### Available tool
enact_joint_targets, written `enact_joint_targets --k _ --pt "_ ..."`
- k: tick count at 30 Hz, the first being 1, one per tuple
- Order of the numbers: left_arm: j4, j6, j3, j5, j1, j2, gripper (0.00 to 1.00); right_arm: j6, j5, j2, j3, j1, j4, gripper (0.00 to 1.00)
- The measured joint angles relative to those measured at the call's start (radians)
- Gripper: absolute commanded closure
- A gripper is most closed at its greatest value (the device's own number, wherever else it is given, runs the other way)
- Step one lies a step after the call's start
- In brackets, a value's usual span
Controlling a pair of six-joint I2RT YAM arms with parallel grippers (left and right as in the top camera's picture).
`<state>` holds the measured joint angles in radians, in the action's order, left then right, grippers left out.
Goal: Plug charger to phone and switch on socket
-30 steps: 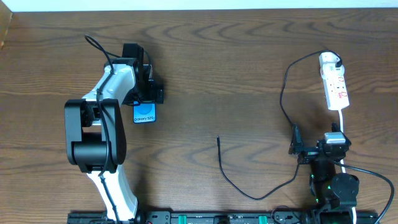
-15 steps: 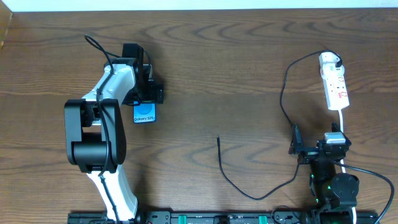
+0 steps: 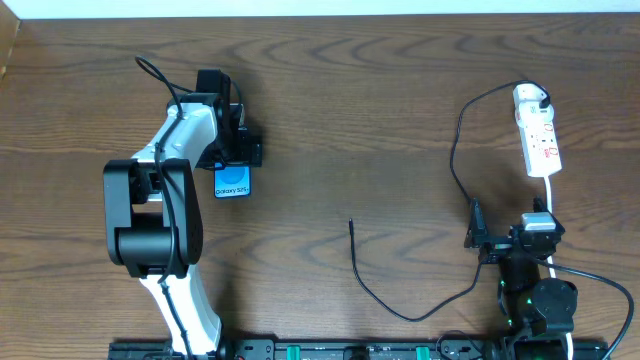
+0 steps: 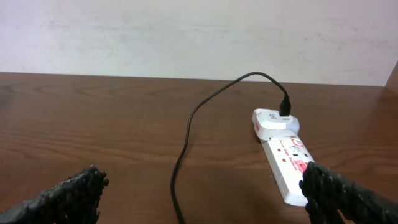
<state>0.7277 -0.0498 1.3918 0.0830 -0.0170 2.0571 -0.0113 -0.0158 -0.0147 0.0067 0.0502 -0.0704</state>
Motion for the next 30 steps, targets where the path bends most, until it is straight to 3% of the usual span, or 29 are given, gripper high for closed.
enact_joint_targets --k 30 --pt "0.002 0.0 0.0 -0.003 0.0 0.0 0.14 0.0 0.0 0.0 0.0 0.0 0.0 0.01"
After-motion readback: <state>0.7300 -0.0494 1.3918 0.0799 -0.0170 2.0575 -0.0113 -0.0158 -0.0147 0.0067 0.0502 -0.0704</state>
